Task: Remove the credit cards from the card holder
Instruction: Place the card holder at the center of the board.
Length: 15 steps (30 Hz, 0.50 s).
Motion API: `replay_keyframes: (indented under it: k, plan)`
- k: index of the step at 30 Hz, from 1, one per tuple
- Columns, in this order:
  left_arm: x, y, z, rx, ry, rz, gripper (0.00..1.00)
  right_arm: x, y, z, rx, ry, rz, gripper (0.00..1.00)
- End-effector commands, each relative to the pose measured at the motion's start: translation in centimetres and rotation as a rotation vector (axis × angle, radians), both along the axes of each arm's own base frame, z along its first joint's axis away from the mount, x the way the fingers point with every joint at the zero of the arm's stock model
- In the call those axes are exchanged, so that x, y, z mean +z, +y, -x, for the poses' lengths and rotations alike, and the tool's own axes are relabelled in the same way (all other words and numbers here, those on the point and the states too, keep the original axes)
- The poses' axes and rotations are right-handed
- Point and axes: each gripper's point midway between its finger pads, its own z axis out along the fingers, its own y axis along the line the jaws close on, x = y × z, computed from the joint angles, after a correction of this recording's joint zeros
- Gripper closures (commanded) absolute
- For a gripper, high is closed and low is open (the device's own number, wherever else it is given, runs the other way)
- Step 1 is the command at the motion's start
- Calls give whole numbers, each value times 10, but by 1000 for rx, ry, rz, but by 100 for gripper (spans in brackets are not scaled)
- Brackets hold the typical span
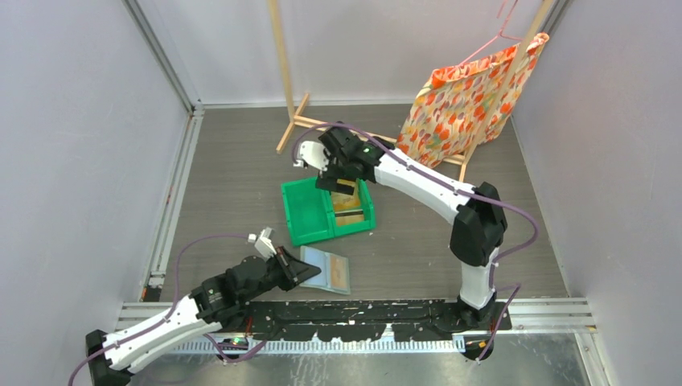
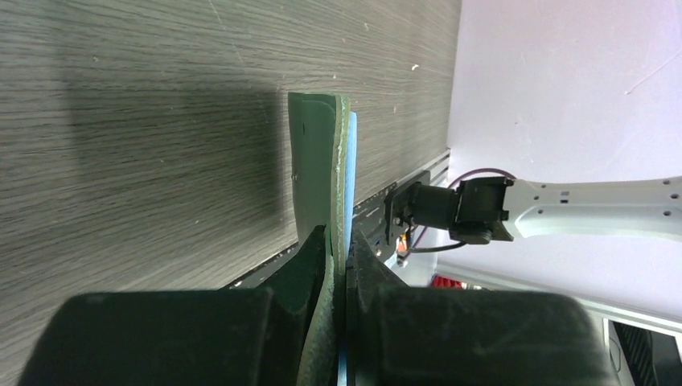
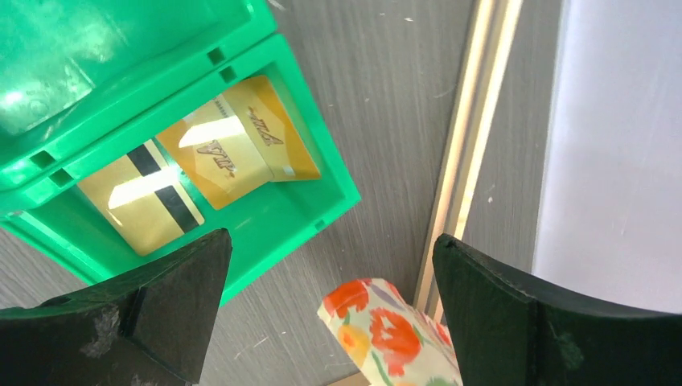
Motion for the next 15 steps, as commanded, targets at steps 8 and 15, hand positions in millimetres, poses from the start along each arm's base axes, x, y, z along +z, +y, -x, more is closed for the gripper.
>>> replay_keyframes:
  k: [8, 15]
  plan:
    - [10, -17, -10, -28, -82, 25, 99, 69, -31, 32, -505, 16, -464, 0]
    - [-3, -16, -22, 16, -72, -82, 100, 63, -62, 83, -631, 96, -719, 0]
